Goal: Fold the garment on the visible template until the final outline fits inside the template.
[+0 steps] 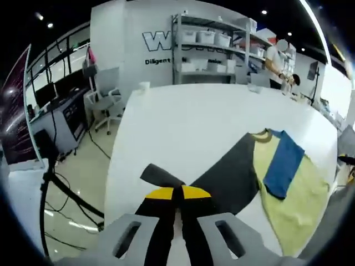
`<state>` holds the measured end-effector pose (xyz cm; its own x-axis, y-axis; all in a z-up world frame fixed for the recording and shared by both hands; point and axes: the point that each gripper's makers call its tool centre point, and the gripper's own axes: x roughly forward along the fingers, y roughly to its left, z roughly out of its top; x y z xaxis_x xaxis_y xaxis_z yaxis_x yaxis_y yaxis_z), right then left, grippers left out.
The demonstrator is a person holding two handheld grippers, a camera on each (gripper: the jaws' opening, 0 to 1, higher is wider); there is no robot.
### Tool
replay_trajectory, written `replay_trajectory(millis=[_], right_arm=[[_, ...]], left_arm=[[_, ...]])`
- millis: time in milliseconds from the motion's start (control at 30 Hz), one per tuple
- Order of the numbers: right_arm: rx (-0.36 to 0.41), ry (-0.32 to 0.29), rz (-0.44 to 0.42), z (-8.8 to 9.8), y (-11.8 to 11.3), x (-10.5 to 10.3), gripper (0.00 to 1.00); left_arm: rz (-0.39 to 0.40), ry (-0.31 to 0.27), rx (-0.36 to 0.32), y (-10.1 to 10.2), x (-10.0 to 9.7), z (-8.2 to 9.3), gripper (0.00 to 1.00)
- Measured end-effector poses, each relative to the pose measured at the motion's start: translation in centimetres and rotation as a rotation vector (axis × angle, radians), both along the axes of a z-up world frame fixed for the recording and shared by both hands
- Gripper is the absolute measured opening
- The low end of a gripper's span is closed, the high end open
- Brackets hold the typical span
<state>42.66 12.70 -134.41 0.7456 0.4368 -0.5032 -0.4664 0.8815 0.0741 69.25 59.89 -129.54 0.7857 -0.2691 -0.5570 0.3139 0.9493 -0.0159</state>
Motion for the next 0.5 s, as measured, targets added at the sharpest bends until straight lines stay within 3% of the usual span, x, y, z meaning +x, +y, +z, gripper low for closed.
replay_trajectory(millis=[133, 367, 467, 500], right_arm=[[0.005, -0.006, -0.011, 0.1, -0.2, -0.1, 0.99], [0.02, -0.019, -0.041, 0.5, -0.9, -0.1, 0.99], [0.018, -0.023, -0.048, 0.6, -1.0, -0.1, 0.99], [0.018, -0.023, -0.048, 0.6, -1.0, -0.2, 0.99]], left_arm=[[-0.054, -0.087, -0.091, -3.2, 1.6, 3.3, 0.02], [-0.142, -0.171, -0.153, -8.1, 3.2, 8.1, 0.02], [-0.229, -0.221, -0.192, -11.1, 3.5, 10.3, 0.02], [-0.232, -0.226, -0.175, -11.5, 3.6, 10.5, 0.02]])
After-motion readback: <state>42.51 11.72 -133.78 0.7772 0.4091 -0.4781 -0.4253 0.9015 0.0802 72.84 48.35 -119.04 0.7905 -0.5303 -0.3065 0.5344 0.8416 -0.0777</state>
